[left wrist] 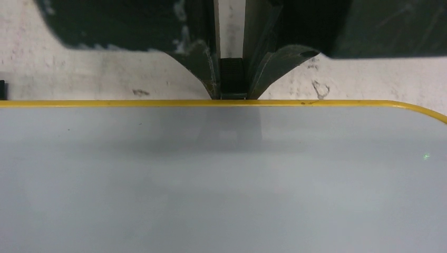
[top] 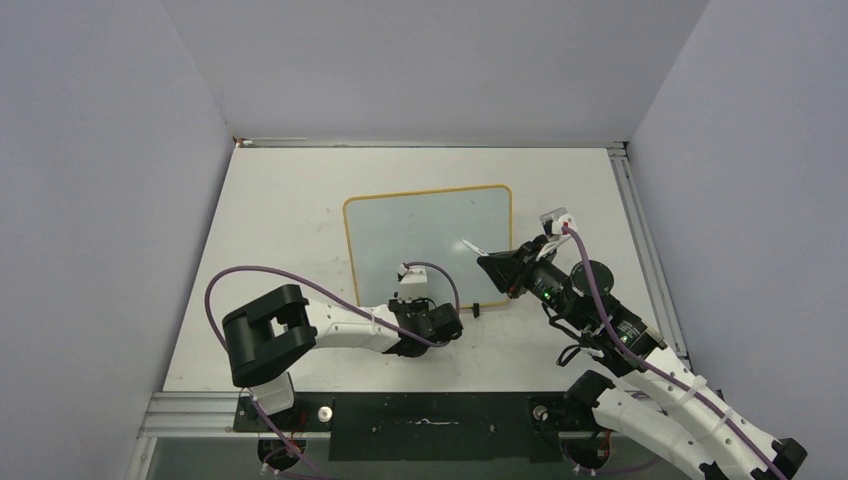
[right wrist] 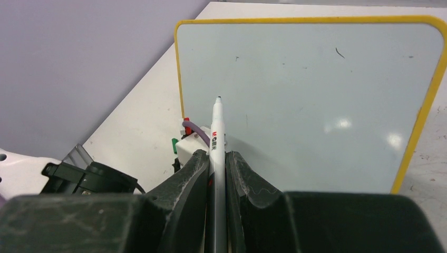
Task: Write a sentence on the whiteboard
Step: Move the whiteboard stand to the center of the board.
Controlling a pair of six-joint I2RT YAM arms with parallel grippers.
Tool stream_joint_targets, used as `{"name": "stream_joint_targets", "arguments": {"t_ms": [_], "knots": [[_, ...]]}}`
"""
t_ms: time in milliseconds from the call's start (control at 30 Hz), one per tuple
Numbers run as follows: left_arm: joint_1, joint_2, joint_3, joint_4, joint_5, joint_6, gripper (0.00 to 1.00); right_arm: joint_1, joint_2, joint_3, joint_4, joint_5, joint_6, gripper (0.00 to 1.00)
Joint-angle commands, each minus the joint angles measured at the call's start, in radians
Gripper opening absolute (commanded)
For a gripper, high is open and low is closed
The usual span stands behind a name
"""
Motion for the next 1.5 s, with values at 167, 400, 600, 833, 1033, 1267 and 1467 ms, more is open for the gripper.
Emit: {"name": "stream_joint_targets", "arguments": {"t_ms": [167, 400, 600, 833, 1033, 1267, 1467], "knots": [[-0.078, -0.027, 0.069, -0.122, 0.048, -0.023, 0.32, 0.002, -0.025, 0.012, 0.048, -0.01, 0.014, 0.05], [-0.125, -0.125, 0.036, -0.122, 0.099, 0.006, 0.48, 0.001, -0.029, 0.022, 0.038, 0.001, 0.001, 0.05], [-0.137, -0.295, -0.026, -0.125, 0.153, 0.045, 0.53, 0.001, -0.034, 0.026, 0.03, 0.013, -0.017, 0.05], [-0.126, -0.509, -0.031, -0.181, 0.167, 0.113, 0.65, 0.002, -0.044, 0.022, 0.025, 0.031, -0.022, 0.05], [0.044, -0.672, -0.011, -0.191, 0.328, 0.28, 0.75, 0.002, -0.037, 0.022, 0.028, 0.032, -0.027, 0.05], [0.46, -0.817, 0.049, -0.133, 0.663, 0.606, 0.82, 0.003, -0.031, 0.016, 0.037, 0.035, -0.023, 0.05], [0.774, -0.748, 0.077, -0.031, 0.983, 0.761, 0.82, 0.003, -0.016, 0.011, 0.057, 0.032, -0.006, 0.05]]}}
